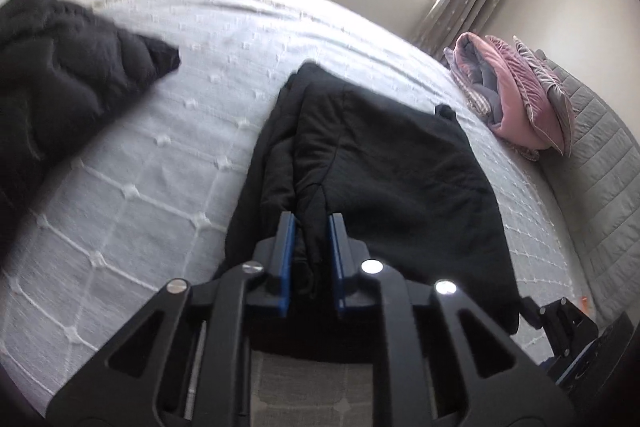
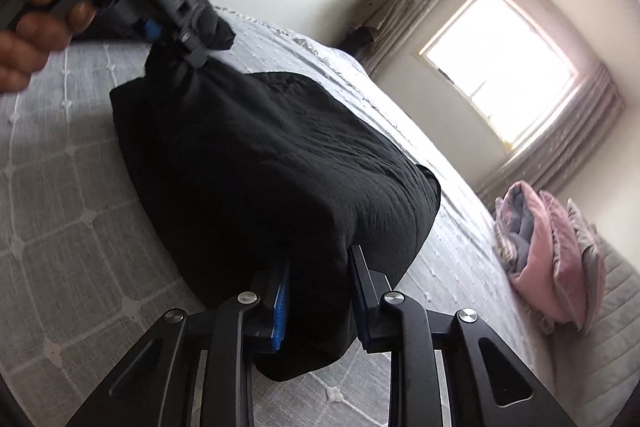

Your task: Fold large clothes

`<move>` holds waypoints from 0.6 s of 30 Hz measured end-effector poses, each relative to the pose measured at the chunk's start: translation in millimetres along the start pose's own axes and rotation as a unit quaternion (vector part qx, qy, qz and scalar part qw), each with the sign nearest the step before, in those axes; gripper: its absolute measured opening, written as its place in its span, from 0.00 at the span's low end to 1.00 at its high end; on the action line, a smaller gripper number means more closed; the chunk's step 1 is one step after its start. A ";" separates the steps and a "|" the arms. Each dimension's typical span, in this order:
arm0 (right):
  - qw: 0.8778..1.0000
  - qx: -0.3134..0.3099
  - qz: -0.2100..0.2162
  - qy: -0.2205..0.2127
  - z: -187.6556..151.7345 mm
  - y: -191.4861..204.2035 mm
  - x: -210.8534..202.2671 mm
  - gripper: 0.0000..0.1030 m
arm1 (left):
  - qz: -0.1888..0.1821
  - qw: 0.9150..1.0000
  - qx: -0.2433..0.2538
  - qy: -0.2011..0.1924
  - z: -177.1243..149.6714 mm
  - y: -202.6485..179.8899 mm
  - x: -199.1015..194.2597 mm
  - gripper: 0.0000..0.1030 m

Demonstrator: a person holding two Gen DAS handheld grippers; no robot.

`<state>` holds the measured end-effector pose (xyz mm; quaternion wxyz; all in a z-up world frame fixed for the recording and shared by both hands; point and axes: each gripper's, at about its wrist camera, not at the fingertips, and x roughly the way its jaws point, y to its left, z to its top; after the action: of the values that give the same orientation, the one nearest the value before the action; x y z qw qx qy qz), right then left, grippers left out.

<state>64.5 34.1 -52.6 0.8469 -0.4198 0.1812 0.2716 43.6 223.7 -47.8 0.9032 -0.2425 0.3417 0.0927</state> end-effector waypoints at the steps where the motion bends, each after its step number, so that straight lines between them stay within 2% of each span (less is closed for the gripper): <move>1: 1.000 -0.008 0.000 0.000 0.2 2.2 1.5 0.25 | 0.000 1.000 -0.001 0.002 0.6 0.7 1.9 0.16; 3: 1.000 -0.030 -0.006 0.007 -0.5 9.4 7.5 0.25 | 0.014 1.000 -0.006 0.026 -3.0 7.0 12.9 0.16; 8: 0.997 -0.068 0.001 0.029 -7.2 29.1 22.3 0.26 | 0.043 0.998 0.006 0.042 -15.2 8.0 17.5 0.17; 12: 0.997 -0.042 0.046 0.040 -12.9 21.3 29.1 0.26 | 0.054 0.997 0.012 0.051 -19.9 7.7 18.6 0.18; 16: 0.997 -0.040 0.050 0.041 -14.3 15.8 31.1 0.27 | 0.052 0.997 0.015 0.056 -23.9 12.2 19.3 0.19; 18: 0.997 -0.021 0.061 0.040 -12.9 7.8 26.5 0.35 | 0.048 0.997 0.015 0.058 -25.4 13.0 19.0 0.20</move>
<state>79.5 35.8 -79.1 0.8117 -0.4359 0.2349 0.3097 38.9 222.3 -81.8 0.8800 -0.2168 0.4061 0.1166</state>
